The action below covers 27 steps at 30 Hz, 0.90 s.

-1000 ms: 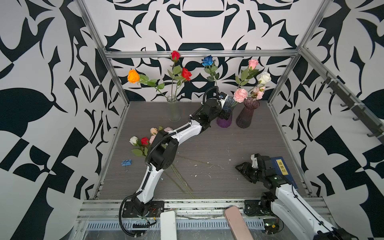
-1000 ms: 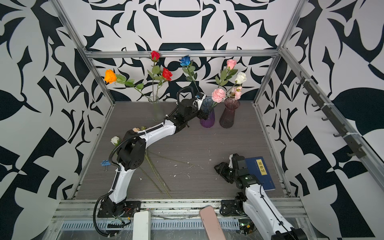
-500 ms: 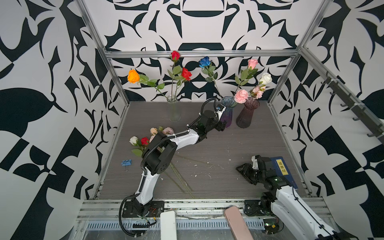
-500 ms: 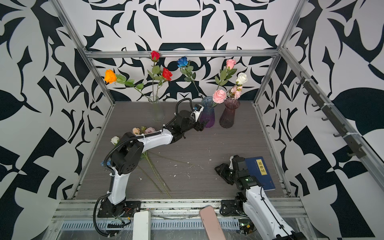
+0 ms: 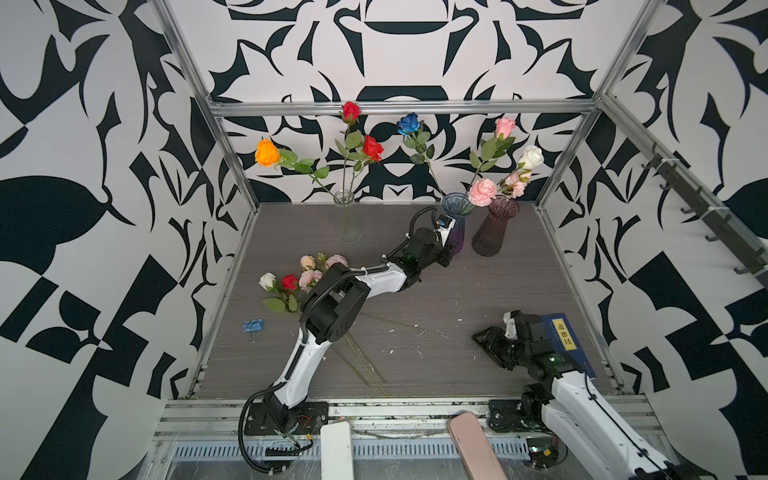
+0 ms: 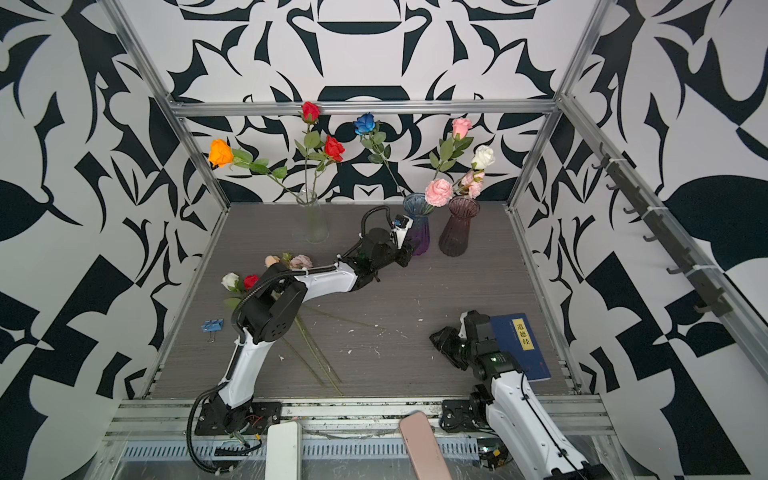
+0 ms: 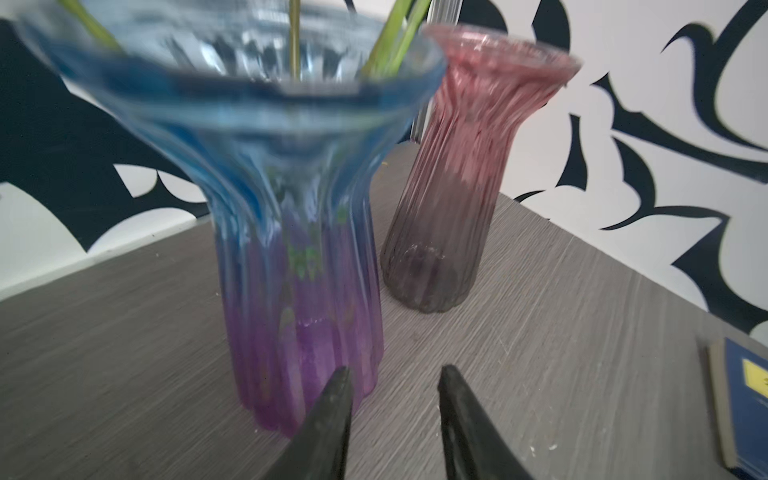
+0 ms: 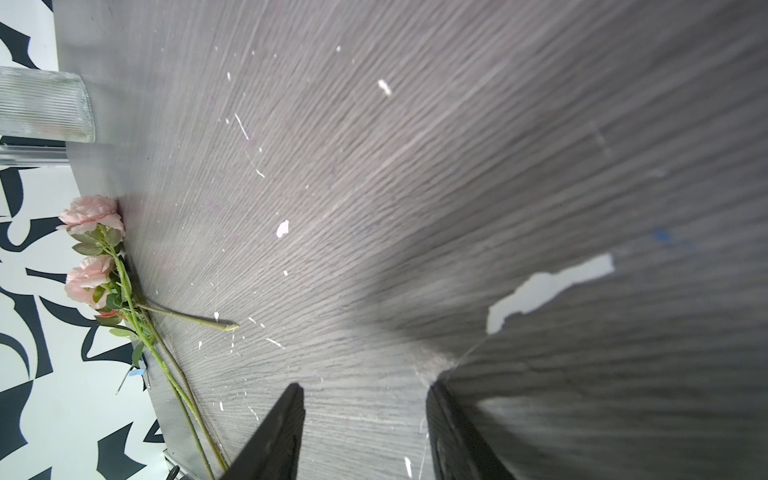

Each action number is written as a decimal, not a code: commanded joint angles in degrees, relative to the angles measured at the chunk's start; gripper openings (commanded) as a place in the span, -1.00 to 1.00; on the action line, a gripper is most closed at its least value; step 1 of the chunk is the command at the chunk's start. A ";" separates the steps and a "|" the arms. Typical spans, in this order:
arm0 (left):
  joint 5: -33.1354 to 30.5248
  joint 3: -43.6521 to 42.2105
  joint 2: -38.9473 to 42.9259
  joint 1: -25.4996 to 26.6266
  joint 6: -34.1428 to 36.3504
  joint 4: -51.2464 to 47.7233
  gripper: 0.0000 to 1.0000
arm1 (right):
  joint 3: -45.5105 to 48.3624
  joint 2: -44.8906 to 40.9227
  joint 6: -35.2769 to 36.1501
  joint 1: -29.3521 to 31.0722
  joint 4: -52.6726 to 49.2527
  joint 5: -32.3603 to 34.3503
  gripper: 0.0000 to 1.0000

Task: Arrange the flowers into the vase
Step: 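Open the left gripper off the blue-purple vase and pull it back toward the robot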

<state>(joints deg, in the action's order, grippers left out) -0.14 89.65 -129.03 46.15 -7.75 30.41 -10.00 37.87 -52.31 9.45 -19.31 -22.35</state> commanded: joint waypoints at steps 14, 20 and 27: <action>-1.79 9.66 -7.61 -0.10 -0.55 -2.88 -0.16 | -0.65 3.46 2.04 -0.40 3.66 -1.47 0.03; -1.62 15.05 -10.68 -0.53 -0.68 -5.32 -0.15 | -0.68 4.02 2.29 -0.58 3.84 -1.78 0.03; -0.65 20.24 -13.40 -1.37 -0.51 -8.03 -0.15 | -0.90 5.53 2.62 -0.75 4.89 -2.21 0.03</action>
<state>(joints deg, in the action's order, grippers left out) -1.04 107.63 -141.01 45.63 -7.94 24.12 -10.00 42.50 -50.83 8.97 -14.63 -24.58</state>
